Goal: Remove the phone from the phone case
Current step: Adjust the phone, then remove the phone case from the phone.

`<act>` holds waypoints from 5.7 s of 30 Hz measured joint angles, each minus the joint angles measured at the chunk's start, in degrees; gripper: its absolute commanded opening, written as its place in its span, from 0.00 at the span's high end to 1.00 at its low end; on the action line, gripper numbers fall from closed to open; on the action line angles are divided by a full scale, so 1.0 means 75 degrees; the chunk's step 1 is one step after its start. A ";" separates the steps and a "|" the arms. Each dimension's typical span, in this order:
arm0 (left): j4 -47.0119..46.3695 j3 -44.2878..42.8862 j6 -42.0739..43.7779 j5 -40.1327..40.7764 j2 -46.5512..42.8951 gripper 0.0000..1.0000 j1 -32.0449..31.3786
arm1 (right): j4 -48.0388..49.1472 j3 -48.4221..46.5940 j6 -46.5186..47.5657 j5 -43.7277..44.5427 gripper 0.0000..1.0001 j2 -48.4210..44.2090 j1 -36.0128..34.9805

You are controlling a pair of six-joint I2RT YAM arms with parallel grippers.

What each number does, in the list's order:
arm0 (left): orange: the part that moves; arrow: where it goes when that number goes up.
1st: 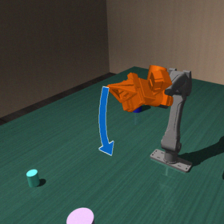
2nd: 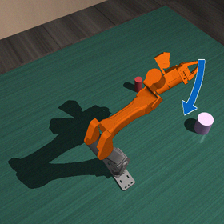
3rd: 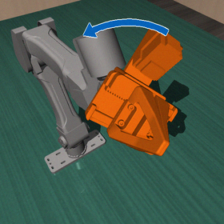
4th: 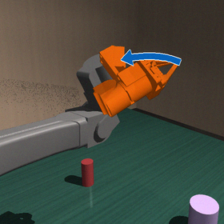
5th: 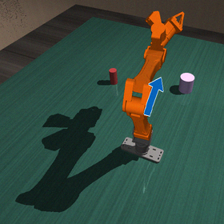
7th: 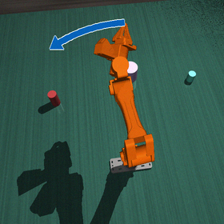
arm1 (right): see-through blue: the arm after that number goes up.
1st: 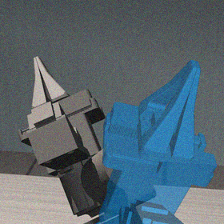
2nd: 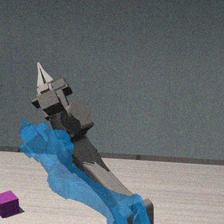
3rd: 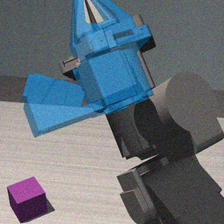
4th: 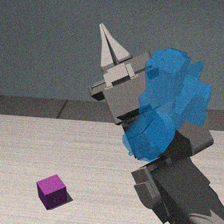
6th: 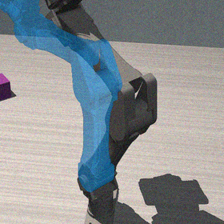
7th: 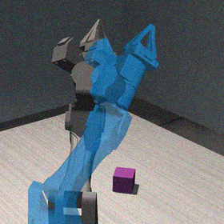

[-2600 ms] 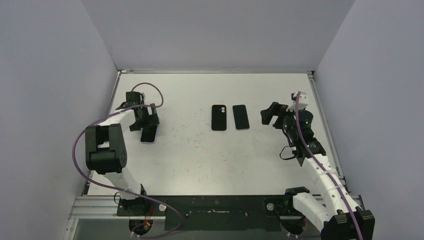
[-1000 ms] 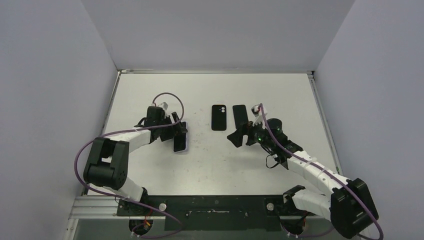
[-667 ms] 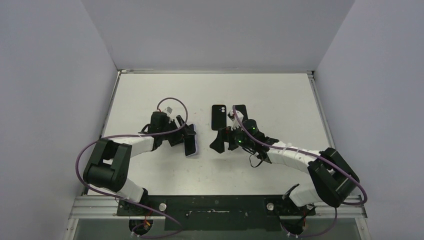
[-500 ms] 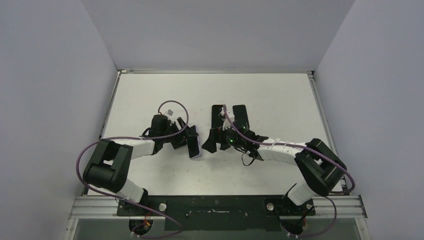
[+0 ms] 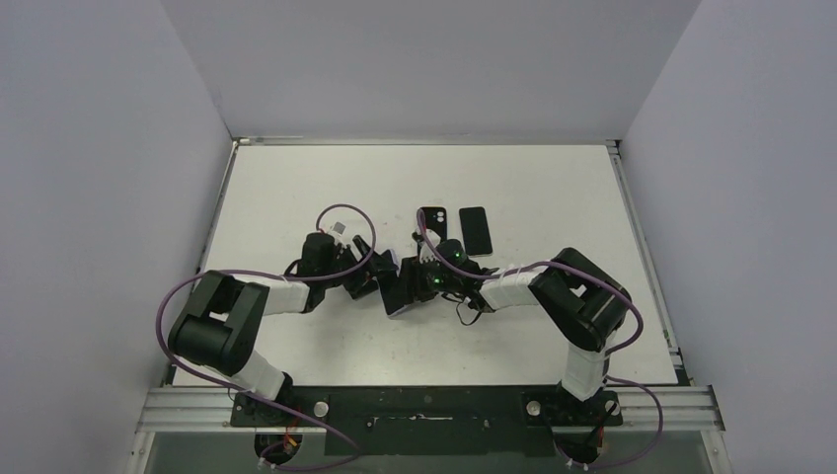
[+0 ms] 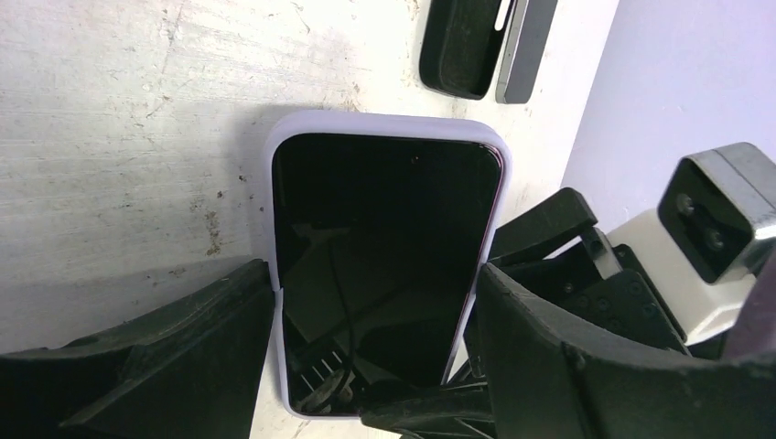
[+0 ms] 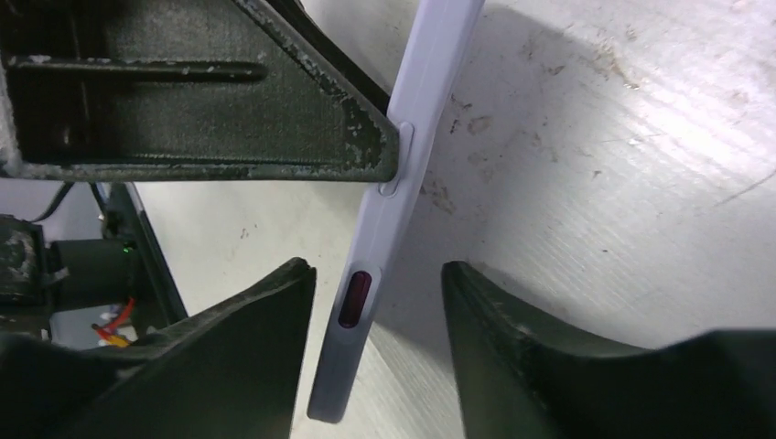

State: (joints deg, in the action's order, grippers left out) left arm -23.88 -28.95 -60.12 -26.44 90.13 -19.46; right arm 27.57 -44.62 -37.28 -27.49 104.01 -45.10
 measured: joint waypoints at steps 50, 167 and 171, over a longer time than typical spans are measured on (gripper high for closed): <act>-0.3130 0.0224 0.0947 -0.2477 -0.2483 0.63 -0.0102 | 0.2541 0.1192 -0.1693 -0.3462 1.00 -0.2827 0.1530; -0.3214 -0.0807 -0.0909 -0.4182 -0.1250 1.00 -0.0061 | -0.5476 -0.1204 0.6691 -0.3421 0.97 -0.3803 0.0924; -0.2955 -0.1186 -0.0868 -0.4578 -0.1096 1.00 -0.0023 | -0.5715 -0.1384 0.6892 -0.3474 0.96 -0.3794 0.0781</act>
State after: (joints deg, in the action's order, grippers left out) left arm -46.04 -37.85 -66.63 -60.77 81.91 -19.64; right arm -15.29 -55.00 14.41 -53.54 75.55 -39.24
